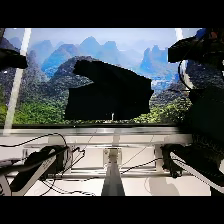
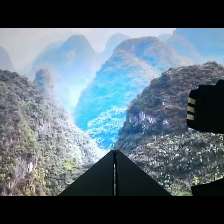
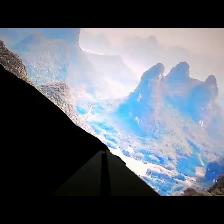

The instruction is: Fold the clothes and pants, and hang the long-sleeved shirts on hangers.

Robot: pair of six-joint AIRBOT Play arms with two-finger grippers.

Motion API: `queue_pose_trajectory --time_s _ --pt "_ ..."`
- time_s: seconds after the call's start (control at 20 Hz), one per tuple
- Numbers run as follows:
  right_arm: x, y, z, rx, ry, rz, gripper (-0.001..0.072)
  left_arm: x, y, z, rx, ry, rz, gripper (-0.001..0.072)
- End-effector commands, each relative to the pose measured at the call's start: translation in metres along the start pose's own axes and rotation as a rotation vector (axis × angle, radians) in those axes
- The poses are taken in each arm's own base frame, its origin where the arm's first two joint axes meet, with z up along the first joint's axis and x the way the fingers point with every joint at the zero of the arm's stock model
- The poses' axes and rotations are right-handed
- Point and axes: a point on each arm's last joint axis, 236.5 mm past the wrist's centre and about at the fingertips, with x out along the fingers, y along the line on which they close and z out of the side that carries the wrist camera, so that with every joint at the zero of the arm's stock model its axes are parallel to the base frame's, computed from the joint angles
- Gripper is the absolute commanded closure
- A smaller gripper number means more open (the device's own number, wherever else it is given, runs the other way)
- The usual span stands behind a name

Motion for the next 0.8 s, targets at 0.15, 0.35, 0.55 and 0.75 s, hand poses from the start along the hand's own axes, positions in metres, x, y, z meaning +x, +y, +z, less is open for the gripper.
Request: queue_pose_trajectory --time_s 0.15,0.35,0.55,0.75 --pt "0.001 -0.029 -0.013 -0.072 0.061 -0.113 0.0682 0.0 0.0 0.0 0.0 -0.001 0.001 0.0701" --pt "0.009 -0.087 -0.12 -0.095 0.492 -0.169 0.0683 0.0 0.0 0.0 0.0 -0.001 0.001 0.0701" --pt "0.029 -0.061 -0.242 0.185 0.756 0.139 0.0684 0.0 0.0 0.0 0.0 -0.001 0.001 0.0701" --pt "0.053 0.018 -0.295 0.488 0.716 0.491 0.0557 0.0 0.0 0.0 0.0 -0.001 0.001 0.0701"
